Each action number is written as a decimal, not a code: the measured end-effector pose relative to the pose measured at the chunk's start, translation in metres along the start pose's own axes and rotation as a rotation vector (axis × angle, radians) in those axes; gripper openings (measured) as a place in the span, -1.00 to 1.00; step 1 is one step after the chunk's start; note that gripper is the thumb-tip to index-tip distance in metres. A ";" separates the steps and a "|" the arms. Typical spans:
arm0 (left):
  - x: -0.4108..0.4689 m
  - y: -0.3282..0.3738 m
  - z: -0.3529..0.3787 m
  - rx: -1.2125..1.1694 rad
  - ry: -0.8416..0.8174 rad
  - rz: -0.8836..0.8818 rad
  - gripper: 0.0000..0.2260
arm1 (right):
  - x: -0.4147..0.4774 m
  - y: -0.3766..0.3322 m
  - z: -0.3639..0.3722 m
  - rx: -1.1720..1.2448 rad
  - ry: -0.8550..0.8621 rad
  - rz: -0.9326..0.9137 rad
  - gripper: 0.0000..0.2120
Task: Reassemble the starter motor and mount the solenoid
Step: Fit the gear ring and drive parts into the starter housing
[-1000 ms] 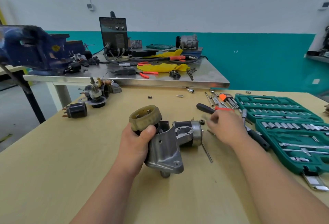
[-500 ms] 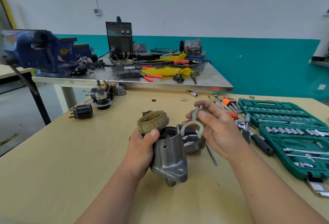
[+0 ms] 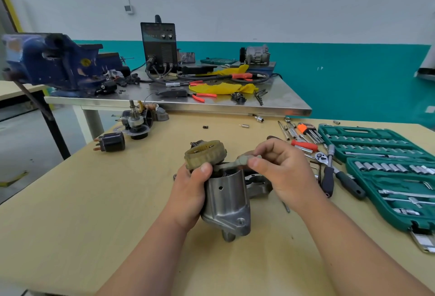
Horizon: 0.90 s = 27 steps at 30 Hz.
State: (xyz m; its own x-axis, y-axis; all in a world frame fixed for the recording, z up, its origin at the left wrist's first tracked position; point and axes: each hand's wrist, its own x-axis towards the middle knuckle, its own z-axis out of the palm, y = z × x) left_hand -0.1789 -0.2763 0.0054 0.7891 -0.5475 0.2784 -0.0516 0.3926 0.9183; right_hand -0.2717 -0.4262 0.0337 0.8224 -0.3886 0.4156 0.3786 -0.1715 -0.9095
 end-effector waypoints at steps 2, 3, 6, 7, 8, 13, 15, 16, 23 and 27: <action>0.000 -0.001 0.000 -0.019 -0.003 -0.020 -0.05 | -0.001 -0.002 -0.001 0.010 -0.037 0.022 -0.80; 0.000 -0.002 -0.001 -0.025 -0.003 -0.024 -0.08 | 0.000 -0.004 -0.001 0.010 -0.052 0.023 -0.80; 0.002 -0.005 -0.004 -0.005 0.007 -0.032 -0.21 | 0.000 -0.006 0.001 0.015 -0.078 0.011 -0.79; 0.002 -0.005 -0.004 0.001 0.008 -0.036 -0.16 | 0.000 -0.006 0.002 0.008 -0.082 0.004 -0.78; 0.002 -0.005 -0.005 -0.004 0.005 -0.043 -0.09 | 0.000 -0.005 0.003 -0.007 -0.080 -0.007 -0.76; 0.001 -0.003 -0.004 -0.070 0.010 -0.075 -0.30 | 0.001 -0.004 0.003 -0.069 -0.002 -0.034 -0.71; 0.001 -0.003 -0.004 -0.071 0.016 -0.073 -0.38 | 0.000 -0.004 0.005 -0.073 -0.027 -0.028 -0.71; 0.001 -0.002 -0.004 -0.071 0.018 -0.068 -0.32 | -0.002 -0.003 0.008 -0.071 -0.056 -0.028 -0.71; 0.003 -0.005 -0.011 -0.075 -0.066 -0.044 -0.13 | -0.005 0.000 0.017 -0.020 -0.103 -0.005 -0.80; 0.002 -0.001 -0.009 -0.070 -0.077 -0.032 -0.04 | -0.006 0.000 0.014 -0.039 -0.137 0.009 -0.81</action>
State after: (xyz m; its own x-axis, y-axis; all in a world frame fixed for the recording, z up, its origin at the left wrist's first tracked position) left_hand -0.1718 -0.2711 0.0027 0.7404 -0.6144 0.2724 0.0178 0.4231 0.9059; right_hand -0.2708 -0.4108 0.0309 0.8770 -0.2632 0.4019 0.3563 -0.2049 -0.9116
